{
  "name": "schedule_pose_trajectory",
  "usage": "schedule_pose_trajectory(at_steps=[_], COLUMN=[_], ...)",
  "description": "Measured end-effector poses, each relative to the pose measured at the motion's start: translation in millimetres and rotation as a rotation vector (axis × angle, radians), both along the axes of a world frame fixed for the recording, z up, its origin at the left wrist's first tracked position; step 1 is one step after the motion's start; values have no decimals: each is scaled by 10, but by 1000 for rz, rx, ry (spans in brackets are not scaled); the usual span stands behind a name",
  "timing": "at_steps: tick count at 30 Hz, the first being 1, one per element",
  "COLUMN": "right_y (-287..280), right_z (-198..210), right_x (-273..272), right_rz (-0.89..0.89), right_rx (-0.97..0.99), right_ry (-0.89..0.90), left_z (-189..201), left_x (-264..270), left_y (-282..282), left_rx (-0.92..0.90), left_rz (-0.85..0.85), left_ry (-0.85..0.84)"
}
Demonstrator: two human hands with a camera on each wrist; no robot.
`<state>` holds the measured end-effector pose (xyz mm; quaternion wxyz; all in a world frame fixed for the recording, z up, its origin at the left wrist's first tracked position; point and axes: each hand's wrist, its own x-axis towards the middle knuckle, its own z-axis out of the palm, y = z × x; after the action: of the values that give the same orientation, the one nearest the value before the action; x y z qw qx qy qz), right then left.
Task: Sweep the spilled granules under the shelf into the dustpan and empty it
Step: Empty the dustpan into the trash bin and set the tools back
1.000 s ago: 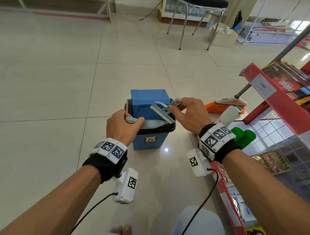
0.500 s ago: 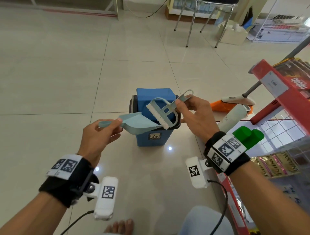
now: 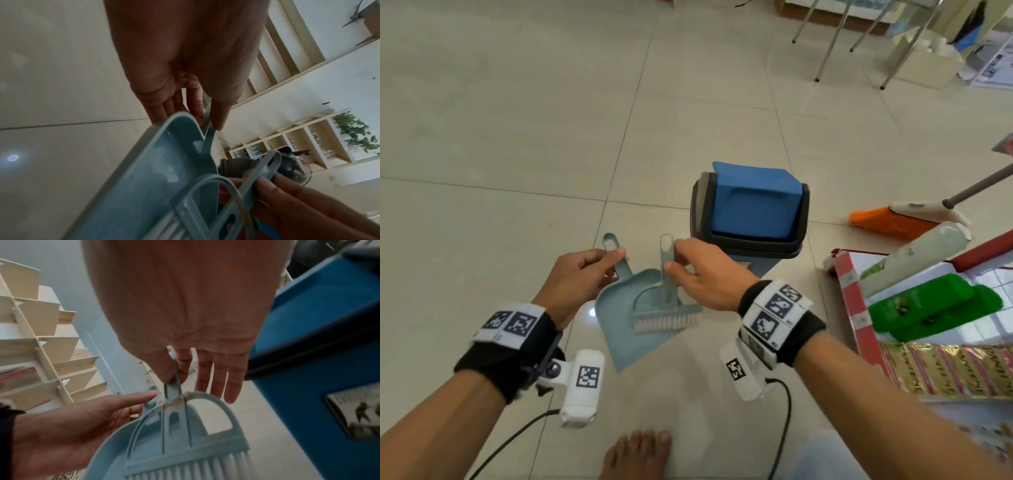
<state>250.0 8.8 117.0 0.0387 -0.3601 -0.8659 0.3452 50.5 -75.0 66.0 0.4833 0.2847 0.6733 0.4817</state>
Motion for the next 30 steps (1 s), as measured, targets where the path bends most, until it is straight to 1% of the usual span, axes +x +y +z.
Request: schedule_pose_trajectory(at_steps=[3,8,12,16,19,22,26,30], right_y=[44,144,276,443,569,673,786,846], right_z=[-329,-803,-1084,-1319,-1551,-1786,-2009,-2165], right_x=[-223,-431,-483,-572,-673,-773,-860,-921], right_rz=[-15,-118,-209,-382,-530,-659,-735,-772], right_rx=[-73,-189,-265,-317,-319,-311,-283,-262], right_ry=[-48,-99,-43,59,63,65,29,-28], left_z=[-197,-486,-723,-965,-1133,-1263,-1331,-1404], left_x=[-17,-76,-183,-282,-295,-281,-292,-323], left_y=[82,295,527,712,768,796,905,982], left_rx=[-58,-165,-198,-222,-283,-304,-285,-282], left_rz=[-21,-38,19,111,122,140,188,142], left_ry=[19,33,13,52,-16,-35,-37,30])
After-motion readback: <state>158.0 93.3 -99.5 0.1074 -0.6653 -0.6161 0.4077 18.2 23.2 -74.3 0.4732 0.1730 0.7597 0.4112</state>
